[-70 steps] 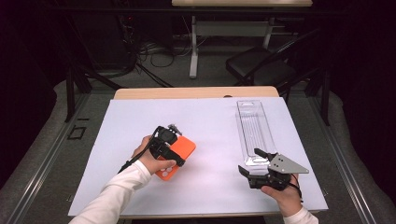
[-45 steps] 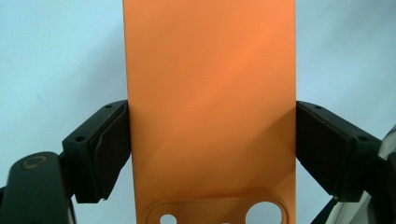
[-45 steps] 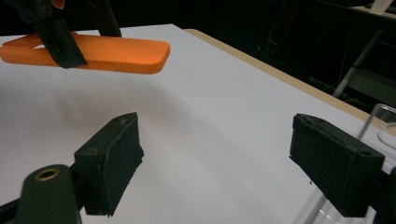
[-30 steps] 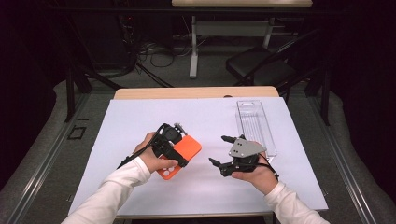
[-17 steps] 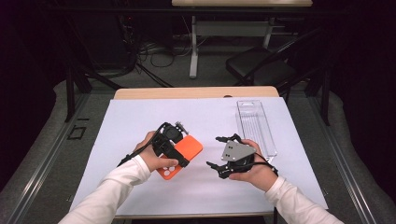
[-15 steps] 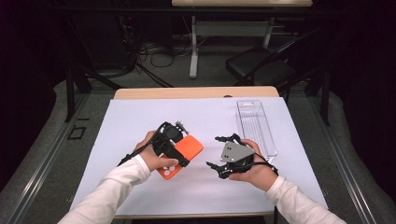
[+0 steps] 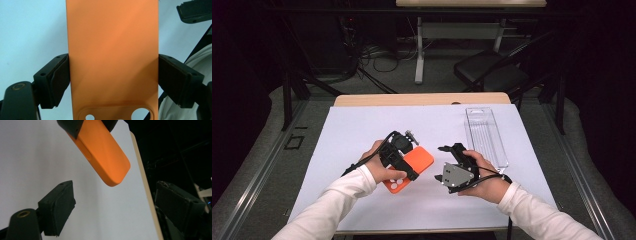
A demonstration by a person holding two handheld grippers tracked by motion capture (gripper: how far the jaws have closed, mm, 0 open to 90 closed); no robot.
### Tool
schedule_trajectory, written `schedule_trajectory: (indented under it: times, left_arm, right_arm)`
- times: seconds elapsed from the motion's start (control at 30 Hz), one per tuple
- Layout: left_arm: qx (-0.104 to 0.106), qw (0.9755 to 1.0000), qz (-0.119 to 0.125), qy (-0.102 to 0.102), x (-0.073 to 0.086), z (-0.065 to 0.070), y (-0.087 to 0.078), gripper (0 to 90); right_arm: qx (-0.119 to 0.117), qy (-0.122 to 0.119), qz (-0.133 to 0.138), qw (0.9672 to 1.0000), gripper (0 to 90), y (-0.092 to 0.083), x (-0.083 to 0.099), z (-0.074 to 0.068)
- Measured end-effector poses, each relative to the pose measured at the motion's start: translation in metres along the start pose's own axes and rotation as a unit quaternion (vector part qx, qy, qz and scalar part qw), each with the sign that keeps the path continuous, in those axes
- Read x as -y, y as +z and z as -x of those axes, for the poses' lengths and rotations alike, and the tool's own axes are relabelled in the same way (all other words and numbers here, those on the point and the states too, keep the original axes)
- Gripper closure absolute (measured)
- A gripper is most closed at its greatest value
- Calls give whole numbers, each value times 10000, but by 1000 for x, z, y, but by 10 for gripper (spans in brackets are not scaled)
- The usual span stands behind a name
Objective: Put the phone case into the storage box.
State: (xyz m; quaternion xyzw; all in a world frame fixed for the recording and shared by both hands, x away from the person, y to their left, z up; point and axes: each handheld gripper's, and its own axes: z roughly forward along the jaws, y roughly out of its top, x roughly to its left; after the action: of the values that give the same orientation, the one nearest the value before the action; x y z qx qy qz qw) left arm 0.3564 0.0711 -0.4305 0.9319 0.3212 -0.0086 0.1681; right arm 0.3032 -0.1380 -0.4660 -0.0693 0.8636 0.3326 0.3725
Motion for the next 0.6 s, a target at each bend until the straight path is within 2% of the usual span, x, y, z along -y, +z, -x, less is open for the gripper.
schedule_trajectory:
  times: [0.03,0.07,0.2,0.23,0.27,0.33,0.4,0.47,0.5,0.6]
  left_arm:
    - [3,10000,-32,21,0,0,0,154]
    - [-17,10000,-12,29,0,0,0,154]
    - [0,10000,-6,15,-1,2,0,154]
    - [1,10000,-11,19,-1,2,0,153]
    - [8,10000,-39,60,-2,2,0,154]
    - [32,10000,-32,64,-2,2,0,154]
    - [46,10000,-25,41,-2,3,0,153]
    - [57,9999,-56,74,-3,3,0,154]
    - [62,9999,-68,72,-3,3,0,154]
    - [80,9999,-20,67,-4,4,1,154]
  right_arm:
    - [40,-224,-31,9997,178,-1,-1,-1]
    - [79,-234,-20,9997,188,-1,-1,-3]
    - [230,-854,-78,9961,220,-1,-3,-6]
    - [283,-902,-92,9955,230,-2,-3,-8]
    - [283,-1109,-90,9934,236,-1,-4,-7]
    - [314,-1283,-134,9911,240,-1,-3,-10]
    - [320,-1592,-169,9866,268,0,-4,-11]
    - [349,-1725,-211,9842,274,1,-3,-14]
    - [354,-1882,-260,9812,285,1,-3,-14]
    - [420,-2160,-259,9751,297,3,-2,-16]
